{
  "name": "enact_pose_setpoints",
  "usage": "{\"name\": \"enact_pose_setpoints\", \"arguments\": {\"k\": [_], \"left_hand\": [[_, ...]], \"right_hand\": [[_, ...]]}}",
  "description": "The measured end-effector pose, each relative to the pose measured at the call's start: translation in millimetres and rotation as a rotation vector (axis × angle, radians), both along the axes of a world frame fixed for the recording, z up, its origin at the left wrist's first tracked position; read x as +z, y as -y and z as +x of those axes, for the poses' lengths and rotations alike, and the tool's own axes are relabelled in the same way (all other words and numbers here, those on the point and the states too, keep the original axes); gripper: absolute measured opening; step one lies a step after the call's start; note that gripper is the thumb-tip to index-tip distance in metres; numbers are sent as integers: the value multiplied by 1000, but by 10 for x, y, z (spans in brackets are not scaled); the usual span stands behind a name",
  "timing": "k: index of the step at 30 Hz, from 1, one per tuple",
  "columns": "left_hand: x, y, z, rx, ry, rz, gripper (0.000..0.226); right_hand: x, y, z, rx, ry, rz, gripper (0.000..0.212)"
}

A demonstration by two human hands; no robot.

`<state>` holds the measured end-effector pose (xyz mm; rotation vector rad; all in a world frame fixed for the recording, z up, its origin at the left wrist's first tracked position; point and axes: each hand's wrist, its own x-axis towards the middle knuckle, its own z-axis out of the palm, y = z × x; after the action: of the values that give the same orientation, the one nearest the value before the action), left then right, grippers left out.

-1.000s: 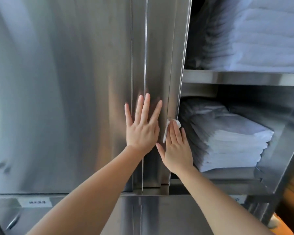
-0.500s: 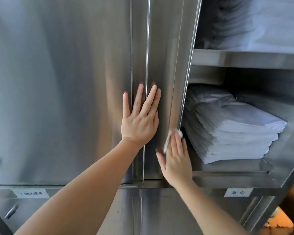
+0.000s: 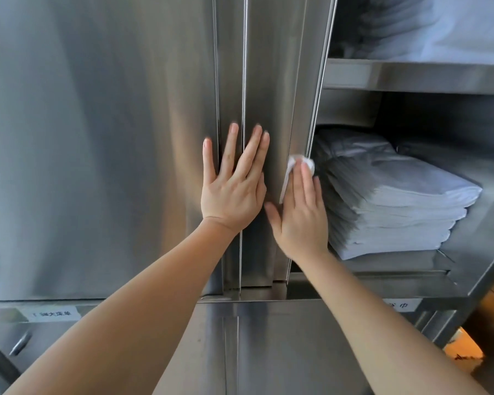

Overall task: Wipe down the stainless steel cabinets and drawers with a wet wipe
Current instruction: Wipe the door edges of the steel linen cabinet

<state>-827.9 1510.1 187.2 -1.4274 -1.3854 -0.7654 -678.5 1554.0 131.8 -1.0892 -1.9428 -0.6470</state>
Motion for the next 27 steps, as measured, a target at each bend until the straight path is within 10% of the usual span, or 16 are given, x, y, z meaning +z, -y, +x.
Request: {"name": "enact_pose_setpoints", "arguments": {"k": [6,14,21,27], "left_hand": [[-4,-34,7,-8,-1,22,63],[-13,-49,-11,2,-19,39,62],[-1,1,9,1,-15,35,61],[16,19,28,15,-8,26,60]], "right_hand": [[-1463,434,136,-85,231,-308,72],[-503,50,53,-19,68,-61,75],[-1628,519,156,-63,229,-330,71],[-1061,294,81,-59,124,-216,73]]}}
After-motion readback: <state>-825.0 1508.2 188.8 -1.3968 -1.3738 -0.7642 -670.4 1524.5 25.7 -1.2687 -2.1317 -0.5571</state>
